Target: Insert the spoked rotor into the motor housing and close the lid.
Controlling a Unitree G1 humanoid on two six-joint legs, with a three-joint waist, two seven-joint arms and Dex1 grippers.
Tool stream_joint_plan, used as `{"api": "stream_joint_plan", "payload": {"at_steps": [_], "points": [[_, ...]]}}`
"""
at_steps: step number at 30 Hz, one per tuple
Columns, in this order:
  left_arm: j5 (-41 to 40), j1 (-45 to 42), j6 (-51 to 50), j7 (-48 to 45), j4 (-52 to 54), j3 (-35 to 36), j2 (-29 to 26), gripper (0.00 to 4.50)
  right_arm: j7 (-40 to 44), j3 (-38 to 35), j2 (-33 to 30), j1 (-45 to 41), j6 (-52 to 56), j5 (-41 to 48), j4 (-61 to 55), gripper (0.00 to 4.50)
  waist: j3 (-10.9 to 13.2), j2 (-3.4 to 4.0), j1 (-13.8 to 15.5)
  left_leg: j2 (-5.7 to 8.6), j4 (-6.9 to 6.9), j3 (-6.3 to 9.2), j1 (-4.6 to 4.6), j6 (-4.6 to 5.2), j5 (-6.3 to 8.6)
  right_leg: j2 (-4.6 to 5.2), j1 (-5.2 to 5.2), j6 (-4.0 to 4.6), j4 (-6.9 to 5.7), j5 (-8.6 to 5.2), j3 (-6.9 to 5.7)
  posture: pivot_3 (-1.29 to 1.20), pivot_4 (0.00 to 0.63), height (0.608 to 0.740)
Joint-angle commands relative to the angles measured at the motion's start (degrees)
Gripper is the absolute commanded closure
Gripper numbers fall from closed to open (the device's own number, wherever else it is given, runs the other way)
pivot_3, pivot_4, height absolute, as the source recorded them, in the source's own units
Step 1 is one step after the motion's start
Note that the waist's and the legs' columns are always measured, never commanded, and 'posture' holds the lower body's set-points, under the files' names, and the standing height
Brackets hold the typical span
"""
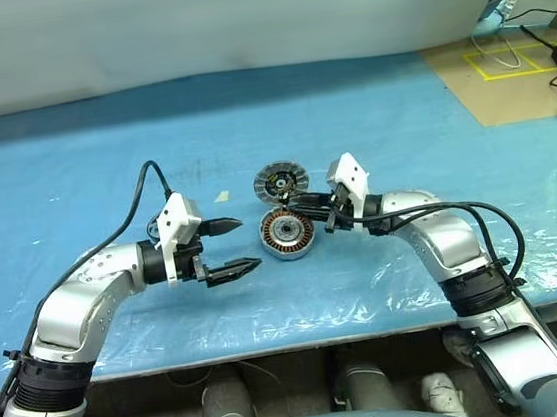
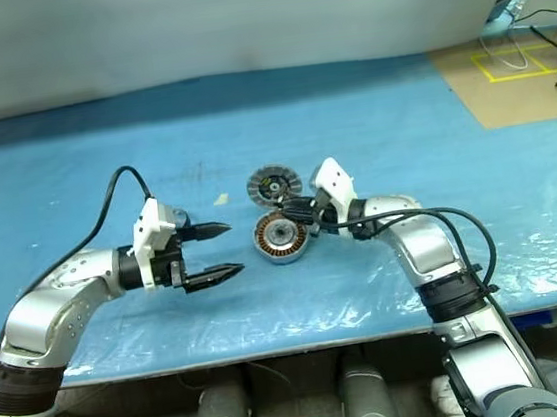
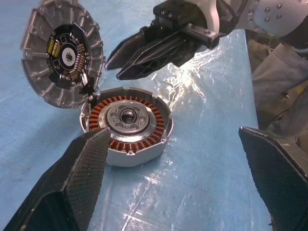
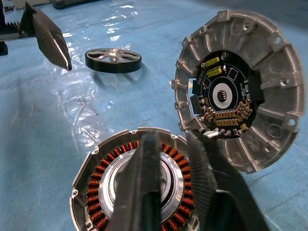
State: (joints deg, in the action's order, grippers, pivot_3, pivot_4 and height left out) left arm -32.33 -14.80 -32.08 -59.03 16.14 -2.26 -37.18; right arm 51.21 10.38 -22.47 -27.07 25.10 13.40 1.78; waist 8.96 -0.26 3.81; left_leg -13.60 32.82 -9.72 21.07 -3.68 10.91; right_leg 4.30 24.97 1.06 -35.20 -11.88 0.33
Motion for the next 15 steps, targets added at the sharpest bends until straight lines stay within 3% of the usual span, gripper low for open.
{"api": "stream_joint_plan", "payload": {"at_steps": [1, 15], "points": [[-1.0, -0.8, -0.2, 0.0, 1.3, 0.8, -0.1, 0.0, 0.8, 1.6, 0.6, 0.4, -0.9, -0.1, -0.9, 4.47, 0.0, 0.0, -0.1, 0.0, 0.0, 0.0, 0.0, 0.0, 0.0, 0.0, 0.0, 0.0, 0.0, 0.0, 0.0, 0.0, 0.15, 0.74], [-1.1, -0.4, -0.7, 0.3, 2.1, 1.0, -0.2, 0.0, -1.0, 5.2, 1.9, -1.5, -5.7, -6.1, 8.4, 4.47, 0.0, 0.0, -0.1, 0.0, 0.0, 0.0, 0.01, 0.0, 0.0, 0.0, 0.01, 0.0, 0.0, 0.0, -0.01, 0.0, 0.15, 0.74]]}}
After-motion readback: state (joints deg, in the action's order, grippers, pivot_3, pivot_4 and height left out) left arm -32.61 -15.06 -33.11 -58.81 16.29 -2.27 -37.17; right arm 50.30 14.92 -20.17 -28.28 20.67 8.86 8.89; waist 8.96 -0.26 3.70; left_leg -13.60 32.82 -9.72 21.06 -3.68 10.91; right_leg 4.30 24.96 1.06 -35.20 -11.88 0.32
